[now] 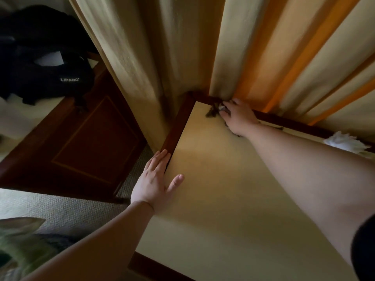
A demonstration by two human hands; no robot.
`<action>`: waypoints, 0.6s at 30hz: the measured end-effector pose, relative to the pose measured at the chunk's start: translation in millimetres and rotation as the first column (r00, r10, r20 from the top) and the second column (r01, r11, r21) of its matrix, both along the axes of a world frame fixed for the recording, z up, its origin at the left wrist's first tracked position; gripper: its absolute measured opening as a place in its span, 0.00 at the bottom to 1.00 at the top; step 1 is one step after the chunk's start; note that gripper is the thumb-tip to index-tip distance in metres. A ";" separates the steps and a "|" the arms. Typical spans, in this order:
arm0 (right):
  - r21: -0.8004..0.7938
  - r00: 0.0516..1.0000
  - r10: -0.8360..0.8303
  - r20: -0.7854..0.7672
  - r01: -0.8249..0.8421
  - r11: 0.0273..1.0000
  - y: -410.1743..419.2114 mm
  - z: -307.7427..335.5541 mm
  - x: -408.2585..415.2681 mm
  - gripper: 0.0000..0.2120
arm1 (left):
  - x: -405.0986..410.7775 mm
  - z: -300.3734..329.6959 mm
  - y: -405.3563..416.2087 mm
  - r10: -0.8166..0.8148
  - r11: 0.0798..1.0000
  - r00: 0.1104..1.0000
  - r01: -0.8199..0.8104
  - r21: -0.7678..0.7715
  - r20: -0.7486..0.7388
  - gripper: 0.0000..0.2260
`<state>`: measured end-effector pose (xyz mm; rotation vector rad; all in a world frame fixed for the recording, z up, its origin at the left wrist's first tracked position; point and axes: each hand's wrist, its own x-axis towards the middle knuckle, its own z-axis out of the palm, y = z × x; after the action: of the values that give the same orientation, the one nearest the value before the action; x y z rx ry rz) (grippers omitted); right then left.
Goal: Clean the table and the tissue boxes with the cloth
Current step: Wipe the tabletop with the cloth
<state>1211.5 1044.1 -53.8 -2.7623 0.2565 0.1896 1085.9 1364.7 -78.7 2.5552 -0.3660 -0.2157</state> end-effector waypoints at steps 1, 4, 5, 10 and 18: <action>0.013 1.000 0.025 -0.004 -0.025 1.000 12.3 0.4 5.7 0.26 | -0.1 0.0 0.2 0.001 1.000 1.000 -0.001 -0.003 0.002 0.49; 0.041 0.995 0.094 0.027 -0.096 0.995 41.5 0.8 3.2 0.25 | -0.5 -0.2 0.6 0.004 1.000 1.000 -0.004 0.003 0.003 0.47; 0.044 0.991 0.125 0.049 -0.128 0.991 48.4 -0.2 -3.0 0.24 | -0.6 -0.2 0.8 0.005 1.000 1.000 -0.005 0.005 -0.001 0.46; 0.070 0.961 0.253 0.109 -0.261 0.963 73.6 -11.0 -52.8 0.21 | 0.2 0.3 -0.1 0.006 1.000 1.000 -0.006 0.005 0.001 0.49; 0.113 0.924 0.326 0.198 -0.352 0.929 83.6 -24.6 -160.4 0.21 | -1.2 3.8 -1.0 -0.001 0.999 1.000 0.001 0.032 0.002 0.46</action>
<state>1051.2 1127.7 -78.4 -2.6341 -0.2772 0.0468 1084.7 1363.7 -74.8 2.5872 -0.3672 -0.2205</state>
